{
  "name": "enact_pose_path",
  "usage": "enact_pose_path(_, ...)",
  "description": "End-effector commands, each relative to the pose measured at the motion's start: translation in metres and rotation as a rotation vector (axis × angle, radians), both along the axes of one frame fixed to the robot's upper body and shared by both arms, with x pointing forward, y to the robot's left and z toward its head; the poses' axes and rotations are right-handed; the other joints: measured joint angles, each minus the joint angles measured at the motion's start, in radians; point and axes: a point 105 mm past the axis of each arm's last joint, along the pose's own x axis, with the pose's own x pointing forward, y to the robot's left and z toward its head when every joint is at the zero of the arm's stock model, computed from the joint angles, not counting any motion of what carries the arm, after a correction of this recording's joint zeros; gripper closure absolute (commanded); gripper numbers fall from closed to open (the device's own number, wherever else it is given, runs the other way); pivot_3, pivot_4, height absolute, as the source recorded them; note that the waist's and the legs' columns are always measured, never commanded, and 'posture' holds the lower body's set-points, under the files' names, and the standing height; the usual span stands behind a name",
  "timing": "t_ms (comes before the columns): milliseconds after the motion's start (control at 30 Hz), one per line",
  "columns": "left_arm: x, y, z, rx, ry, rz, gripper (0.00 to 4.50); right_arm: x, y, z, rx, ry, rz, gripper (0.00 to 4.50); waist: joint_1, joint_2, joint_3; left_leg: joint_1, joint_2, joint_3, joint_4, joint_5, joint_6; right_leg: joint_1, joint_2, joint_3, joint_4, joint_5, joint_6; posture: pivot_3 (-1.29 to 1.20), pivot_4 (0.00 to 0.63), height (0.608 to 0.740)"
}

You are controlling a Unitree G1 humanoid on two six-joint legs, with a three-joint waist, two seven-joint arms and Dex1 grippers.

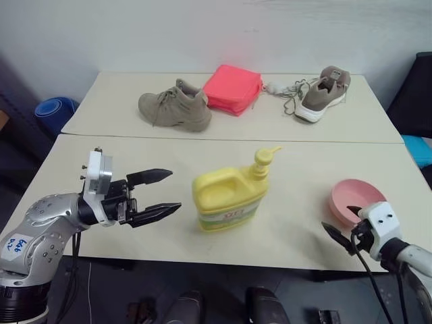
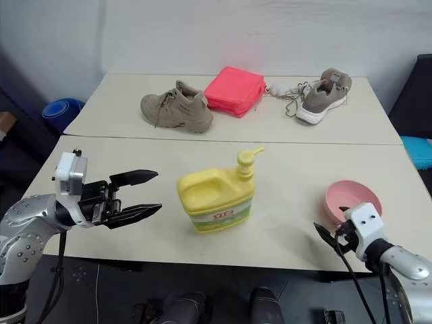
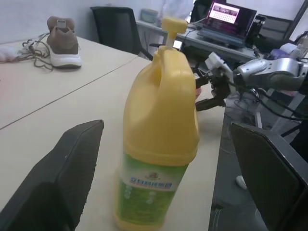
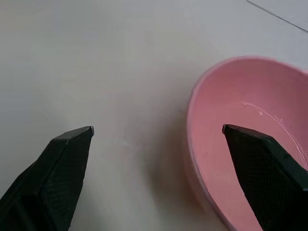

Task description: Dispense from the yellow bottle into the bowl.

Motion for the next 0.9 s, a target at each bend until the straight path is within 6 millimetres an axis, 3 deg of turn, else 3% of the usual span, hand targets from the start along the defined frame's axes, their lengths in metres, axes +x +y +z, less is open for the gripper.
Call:
enact_pose_path(33, -0.009, -0.005, 0.023, -0.033, -0.075, -0.045, 0.00, 0.003, 0.000, -0.004, -0.011, -0.011, 0.019, 0.62, 0.000, 0.000, 0.000, 0.000, 0.000, 0.000, 0.000, 0.000, 0.000, 0.000, 0.001, 0.000, 0.000, 0.000, 0.000, 0.00, 0.150, 0.740)
enact_pose_path(200, -0.021, -0.017, 0.032, -0.001, -0.077, -0.160, 0.00, 0.008, -0.003, -0.014, -0.023, -0.005, 0.026, 2.37, -0.001, 0.000, 0.000, 0.000, 0.002, 0.000, 0.000, 0.000, -0.001, 0.000, 0.005, 0.001, 0.000, 0.000, 0.000, 0.00, 0.150, 0.740)
enact_pose_path(400, -0.025, -0.029, 0.044, 0.040, -0.114, -0.228, 0.00, 0.010, -0.005, -0.006, -0.080, -0.070, 0.059, 4.49, -0.001, 0.000, 0.000, 0.000, 0.003, 0.001, 0.001, -0.001, -0.002, 0.000, 0.006, 0.002, 0.000, 0.000, 0.000, 0.00, 0.150, 0.740)
enact_pose_path(500, -0.023, -0.035, 0.051, 0.035, -0.136, -0.234, 0.00, 0.008, -0.002, 0.007, -0.131, -0.122, 0.111, 4.49, 0.000, 0.001, 0.000, 0.000, 0.004, 0.001, 0.002, -0.001, -0.003, 0.000, 0.007, 0.002, 0.000, 0.000, 0.000, 0.00, 0.150, 0.740)
enact_pose_path(633, -0.019, -0.039, 0.060, 0.027, -0.157, -0.225, 0.00, 0.004, 0.019, 0.032, -0.223, -0.148, 0.280, 4.49, -0.001, 0.002, 0.001, -0.001, 0.004, 0.001, 0.002, -0.001, -0.003, -0.001, 0.007, 0.002, 0.000, 0.000, 0.000, 0.00, 0.150, 0.740)
enact_pose_path(767, -0.005, -0.047, 0.076, 0.001, -0.176, -0.210, 0.00, 0.011, 0.052, 0.077, -0.319, -0.145, 0.489, 4.49, -0.011, 0.002, 0.001, -0.001, 0.005, 0.001, 0.004, -0.002, -0.003, -0.001, 0.009, 0.001, 0.002, 0.000, 0.000, 0.00, 0.150, 0.740)
enact_pose_path(900, 0.007, -0.064, 0.083, -0.001, -0.162, -0.260, 0.00, 0.023, 0.076, 0.110, -0.324, -0.126, 0.585, 4.49, -0.017, 0.000, 0.002, -0.001, 0.007, 0.001, 0.006, -0.002, -0.005, -0.001, 0.010, 0.000, 0.004, 0.000, -0.001, 0.00, 0.150, 0.740)
